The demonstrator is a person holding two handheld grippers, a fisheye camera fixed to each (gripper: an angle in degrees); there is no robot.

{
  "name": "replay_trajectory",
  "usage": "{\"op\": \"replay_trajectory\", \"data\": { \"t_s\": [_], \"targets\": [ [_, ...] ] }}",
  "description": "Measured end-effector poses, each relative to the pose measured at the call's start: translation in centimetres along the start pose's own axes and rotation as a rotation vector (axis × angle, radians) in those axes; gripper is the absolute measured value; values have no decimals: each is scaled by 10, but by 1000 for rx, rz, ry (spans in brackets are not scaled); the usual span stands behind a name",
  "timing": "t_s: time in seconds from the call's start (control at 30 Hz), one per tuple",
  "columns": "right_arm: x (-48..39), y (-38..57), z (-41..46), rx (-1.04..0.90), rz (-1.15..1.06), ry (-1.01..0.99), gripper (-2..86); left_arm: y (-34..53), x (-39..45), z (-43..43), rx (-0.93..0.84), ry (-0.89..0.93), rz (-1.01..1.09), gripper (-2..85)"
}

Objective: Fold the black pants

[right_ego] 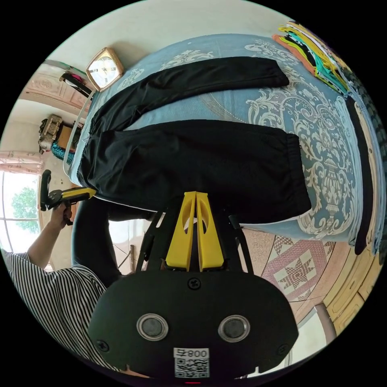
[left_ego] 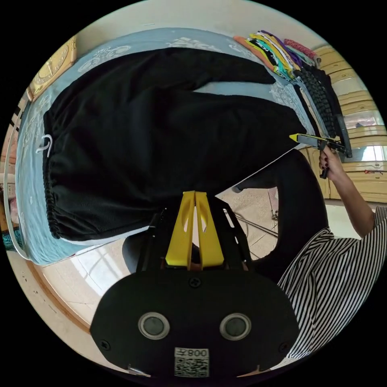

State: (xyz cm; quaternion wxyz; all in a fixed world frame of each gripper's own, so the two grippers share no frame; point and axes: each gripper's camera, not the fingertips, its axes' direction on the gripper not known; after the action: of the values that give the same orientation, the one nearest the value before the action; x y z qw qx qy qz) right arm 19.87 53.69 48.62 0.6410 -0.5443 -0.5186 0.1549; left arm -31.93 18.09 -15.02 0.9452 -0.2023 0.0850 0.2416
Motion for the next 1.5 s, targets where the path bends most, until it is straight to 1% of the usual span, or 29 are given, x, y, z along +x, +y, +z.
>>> {"op": "replay_trajectory", "data": {
  "t_s": [0.03,0.07,0.13,0.2,0.27,0.37,0.43,0.47,0.5,0.53,0.57,0.63,0.7,0.83,0.93,1.03,1.1,1.2,1.23,1.33,1.37,1.43,1.5],
  "targets": [
    [5,4,-7,24,2,1,1,-12,6,6,-12,-25,23,1],
    [8,6,-11,35,5,-2,1,-24,9,19,-62,-38,30,0],
    [23,10,-17,22,30,21,1,-36,9,38,-138,-9,27,0],
    [35,15,-15,-41,39,37,1,-41,8,39,-121,13,5,0],
    [47,24,-24,-17,64,16,1,-49,8,28,-31,34,4,0],
    [64,39,-45,58,102,71,1,-73,15,21,31,65,47,0],
    [87,47,-53,63,181,104,1,-93,22,27,28,46,87,0],
    [94,48,-53,56,200,93,2,-106,27,38,-21,31,117,0],
    [106,52,-55,62,219,41,3,-112,29,45,-54,21,131,0],
    [117,56,-63,92,270,-3,4,-120,31,47,-57,1,144,1],
    [121,59,-69,122,285,0,5,-127,33,42,-30,14,152,1],
    [132,68,-95,248,328,66,10,-137,35,33,41,73,168,2],
    [145,69,-106,276,353,94,18,-151,37,29,80,82,184,3],
    [176,63,-107,215,452,108,49,-200,44,33,123,96,236,11],
    [185,62,-111,220,478,100,60,-242,48,44,108,107,256,17],
    [194,58,-112,196,473,79,56,-273,46,61,36,52,252,13],
    [196,55,-116,197,442,64,47,-283,42,59,46,72,252,9],
    [199,51,-124,165,412,71,35,-292,39,53,74,46,273,7],
    [203,51,-125,176,420,50,32,-294,35,56,61,48,276,8],
    [215,50,-136,247,473,-42,26,-295,18,44,101,99,253,13],
    [215,48,-140,265,473,-43,24,-294,10,35,134,106,249,17],
    [214,36,-158,325,471,19,22,-295,-4,22,176,119,241,22],
    [212,15,-168,340,425,40,27,-299,-22,12,200,122,211,25]
  ]
}}
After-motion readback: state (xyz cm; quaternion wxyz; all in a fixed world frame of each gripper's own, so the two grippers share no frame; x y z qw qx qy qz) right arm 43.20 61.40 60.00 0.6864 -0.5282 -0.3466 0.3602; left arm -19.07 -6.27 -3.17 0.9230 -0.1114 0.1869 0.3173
